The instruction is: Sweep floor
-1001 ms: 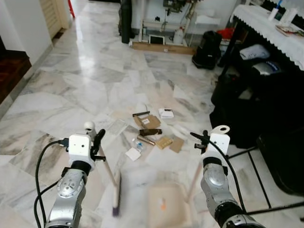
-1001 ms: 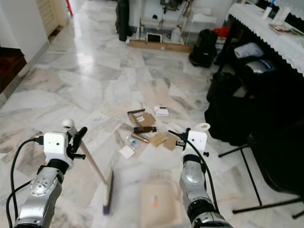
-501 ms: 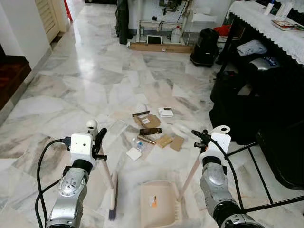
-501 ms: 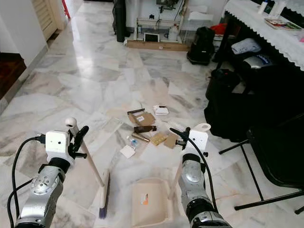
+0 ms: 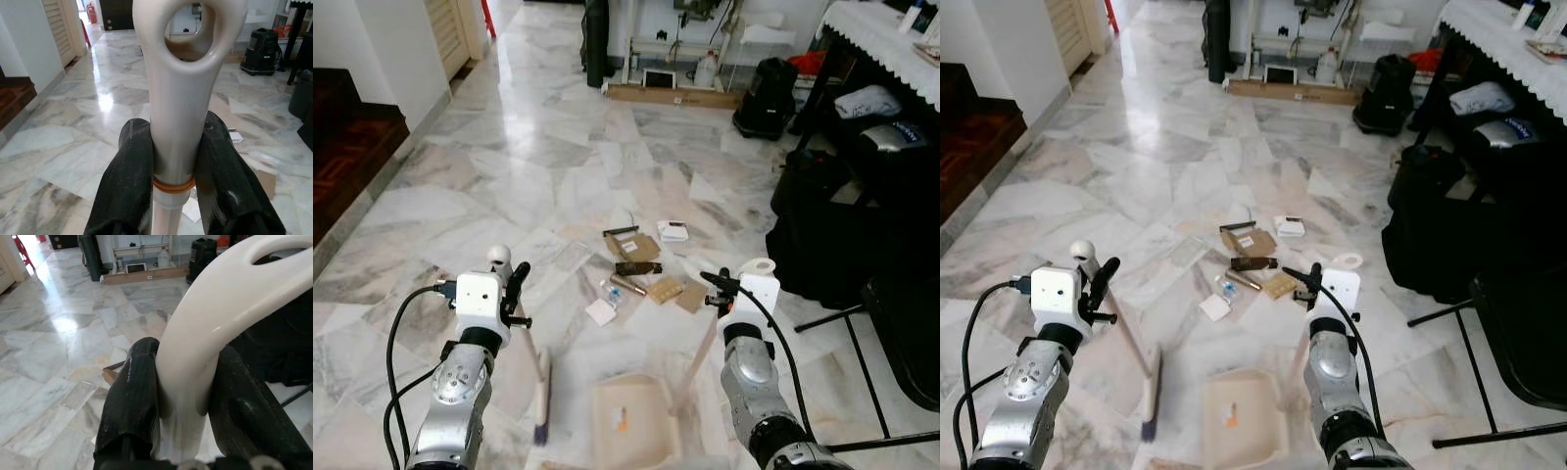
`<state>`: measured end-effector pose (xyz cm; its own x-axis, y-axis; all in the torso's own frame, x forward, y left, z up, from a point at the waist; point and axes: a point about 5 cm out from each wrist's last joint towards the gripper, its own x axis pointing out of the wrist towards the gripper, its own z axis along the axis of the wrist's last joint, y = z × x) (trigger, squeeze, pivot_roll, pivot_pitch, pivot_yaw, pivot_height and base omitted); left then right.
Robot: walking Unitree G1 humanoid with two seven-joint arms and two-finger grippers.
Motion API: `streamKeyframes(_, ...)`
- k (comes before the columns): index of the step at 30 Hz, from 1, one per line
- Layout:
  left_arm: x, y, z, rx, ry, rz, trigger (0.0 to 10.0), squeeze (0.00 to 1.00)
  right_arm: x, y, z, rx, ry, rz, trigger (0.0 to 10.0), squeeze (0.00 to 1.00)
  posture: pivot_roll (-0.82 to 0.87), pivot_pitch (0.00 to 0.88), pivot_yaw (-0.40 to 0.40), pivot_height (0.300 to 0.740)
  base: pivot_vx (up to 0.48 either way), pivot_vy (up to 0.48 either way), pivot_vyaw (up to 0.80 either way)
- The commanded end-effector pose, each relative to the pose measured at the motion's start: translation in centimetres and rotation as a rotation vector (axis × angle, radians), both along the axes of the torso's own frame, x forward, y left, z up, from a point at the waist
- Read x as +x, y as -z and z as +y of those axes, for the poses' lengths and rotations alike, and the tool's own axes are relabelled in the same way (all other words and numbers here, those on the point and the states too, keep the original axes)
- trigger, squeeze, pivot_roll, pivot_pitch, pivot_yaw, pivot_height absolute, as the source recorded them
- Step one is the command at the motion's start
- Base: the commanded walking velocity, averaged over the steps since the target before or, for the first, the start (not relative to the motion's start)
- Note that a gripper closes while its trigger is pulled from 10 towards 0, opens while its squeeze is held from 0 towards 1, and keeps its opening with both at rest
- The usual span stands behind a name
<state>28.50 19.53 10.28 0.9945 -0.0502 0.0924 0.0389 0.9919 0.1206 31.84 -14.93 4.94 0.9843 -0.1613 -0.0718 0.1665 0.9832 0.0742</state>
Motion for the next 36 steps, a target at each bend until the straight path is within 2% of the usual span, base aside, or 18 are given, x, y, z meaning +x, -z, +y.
streamKeyframes(1,0.21,-0.93,-0.34,0.014,0.012,-0.039,10.0,0.0,0.35,-0.51,-0.4,0.002,0.011,-0.016,10.0,0.0,0.14,0.02,-0.062,0.74,0.0,0.0,0.0)
streamKeyframes(7,0.23,-0.93,-0.32,0.013,0.009,-0.041,10.0,0.0,0.4,-0.5,-0.4,0.011,0.008,-0.013,10.0,0.0,0.14,0.017,-0.063,0.74,0.121,0.0,0.0)
streamKeyframes(17,0.22,-0.94,-0.14,0.018,0.003,-0.039,10.0,0.0,0.47,-0.58,0.06,-0.001,-0.032,-0.017,10.0,0.0,0.14,0.03,-0.062,0.74,0.305,0.0,0.13)
streamKeyframes(36,0.25,-1.0,-0.03,0.025,0.005,-0.037,10.0,0.0,0.55,-0.58,0.3,0.046,-0.028,-0.015,10.0,0.0,0.14,0.044,-0.056,0.74,0.312,0.0,0.05)
